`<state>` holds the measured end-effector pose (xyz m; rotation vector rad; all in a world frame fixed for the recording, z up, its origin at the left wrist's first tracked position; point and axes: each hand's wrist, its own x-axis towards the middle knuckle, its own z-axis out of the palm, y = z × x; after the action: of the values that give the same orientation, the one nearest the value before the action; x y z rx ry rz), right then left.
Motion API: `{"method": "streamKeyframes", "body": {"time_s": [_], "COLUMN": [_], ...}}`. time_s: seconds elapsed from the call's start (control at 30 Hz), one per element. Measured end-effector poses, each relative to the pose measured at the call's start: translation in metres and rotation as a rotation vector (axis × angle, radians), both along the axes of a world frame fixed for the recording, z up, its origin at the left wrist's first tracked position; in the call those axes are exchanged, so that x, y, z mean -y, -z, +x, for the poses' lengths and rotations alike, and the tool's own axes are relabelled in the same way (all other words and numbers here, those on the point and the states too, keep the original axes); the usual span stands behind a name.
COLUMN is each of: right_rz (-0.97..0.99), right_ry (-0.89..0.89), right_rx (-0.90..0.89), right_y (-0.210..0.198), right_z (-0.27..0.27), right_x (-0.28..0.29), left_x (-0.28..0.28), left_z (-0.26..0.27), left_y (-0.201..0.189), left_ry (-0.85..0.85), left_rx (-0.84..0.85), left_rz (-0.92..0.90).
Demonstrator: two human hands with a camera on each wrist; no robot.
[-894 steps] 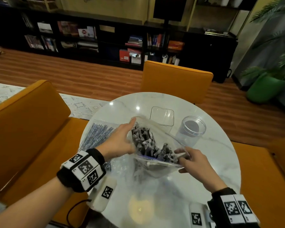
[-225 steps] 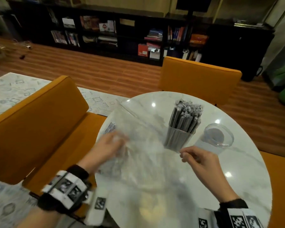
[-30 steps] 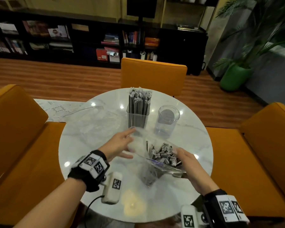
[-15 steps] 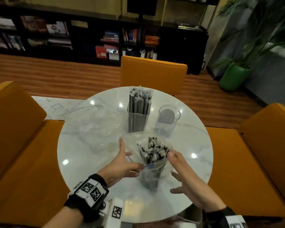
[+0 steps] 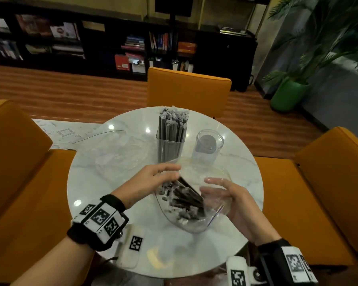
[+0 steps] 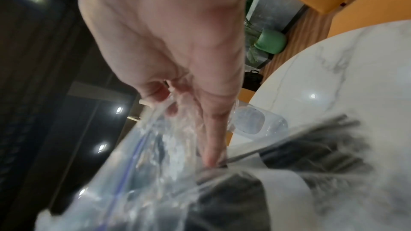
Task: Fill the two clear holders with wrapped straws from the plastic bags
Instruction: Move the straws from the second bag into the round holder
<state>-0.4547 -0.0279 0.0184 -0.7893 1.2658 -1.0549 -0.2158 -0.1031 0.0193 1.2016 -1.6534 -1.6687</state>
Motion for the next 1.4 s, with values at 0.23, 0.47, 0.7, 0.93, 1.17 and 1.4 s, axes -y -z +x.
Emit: {"method": "streamKeyframes", "body": {"time_s": [0.23,0.47,0.7,0.93,1.17,1.4], "right_rz": [0.174,0.179,0.181,0.056,-0.528,-0.278], "right_ry": [0.127,0.099,0.026,0.082,0.289,-0.009], "right_rx": [-0.341,-0.123,-0.161,-0.249,-0.597,-0.572], "right_y": [0.046,0.054,0.067,0.047,0.002,0.050], "right_z": [0.002,0.019,0.050,0.047,0.064,0.084], "right_x": [0.015,0.026,0.025,0.032,0.008,0.038], "left_x": [-0.002,-0.013,-0.013,-0.005,-0.009,-0.006], "left_z": [0.019,0.008,0.001,0.006,0.014,0.002], "left_y": [0.045,0.040,0.065,0.052,0.044,0.101], "left_ry": [0.042,0.106,0.090,-0.225,-0.389,-0.295], "left_rx": [0.009,-0.384,-0.003,0.137,0.020,0.050], "left_rz": [0.379,0.319,0.103,-0.114,-0.241,-0.064]}}
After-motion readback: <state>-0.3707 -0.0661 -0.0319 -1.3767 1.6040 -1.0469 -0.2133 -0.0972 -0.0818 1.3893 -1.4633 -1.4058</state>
